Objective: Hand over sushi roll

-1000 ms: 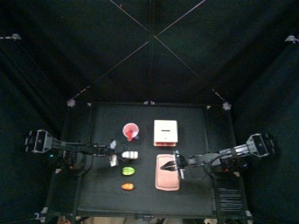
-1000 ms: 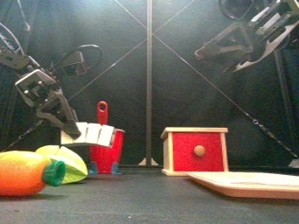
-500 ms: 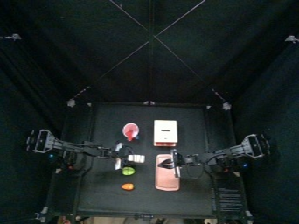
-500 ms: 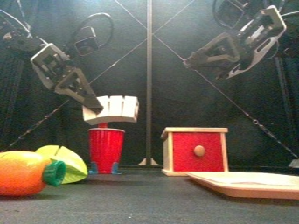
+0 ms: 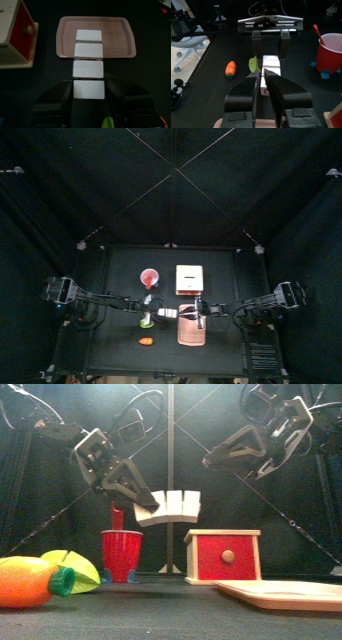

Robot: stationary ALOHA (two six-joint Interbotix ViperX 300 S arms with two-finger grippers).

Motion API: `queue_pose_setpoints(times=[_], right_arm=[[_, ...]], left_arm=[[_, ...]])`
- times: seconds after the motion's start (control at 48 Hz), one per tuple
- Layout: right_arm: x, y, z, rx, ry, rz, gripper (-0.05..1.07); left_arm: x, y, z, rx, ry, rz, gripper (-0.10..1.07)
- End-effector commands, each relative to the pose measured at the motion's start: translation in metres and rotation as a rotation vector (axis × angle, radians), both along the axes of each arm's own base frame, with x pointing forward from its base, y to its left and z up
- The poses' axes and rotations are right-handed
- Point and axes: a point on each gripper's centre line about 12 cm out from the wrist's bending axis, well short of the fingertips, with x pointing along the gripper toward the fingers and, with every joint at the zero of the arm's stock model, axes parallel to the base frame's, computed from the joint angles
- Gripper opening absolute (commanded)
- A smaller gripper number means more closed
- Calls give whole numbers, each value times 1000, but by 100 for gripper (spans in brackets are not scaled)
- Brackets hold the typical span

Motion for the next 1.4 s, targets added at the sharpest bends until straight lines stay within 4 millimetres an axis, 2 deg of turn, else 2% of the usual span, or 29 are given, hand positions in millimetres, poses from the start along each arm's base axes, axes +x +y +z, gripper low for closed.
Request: queue_pose_setpoints(times=[0.0, 0.167, 0.292, 0.646, 0.979, 1.271, 1.375], right_arm=[[5, -1, 11, 10, -38, -12, 72], [10, -3, 4, 17, -18, -23, 91], [15, -5, -1, 23, -3, -36, 97], [31, -12, -18, 14, 49, -55, 98], [37, -17, -29, 19, 87, -74, 97], [38, -22, -29, 20, 87, -86, 96], [38, -21, -29, 17, 87, -85, 93]], left_arm=[[13, -1, 11, -7, -36, 4, 47], [21, -1, 12, -36, -41, 27, 47], [23, 0, 13, -60, -47, 48, 47], [25, -1, 15, -64, -59, 49, 47], [27, -1, 18, -63, -87, 49, 47], [28, 0, 17, -60, -82, 49, 47], [28, -1, 17, -62, -84, 49, 47]])
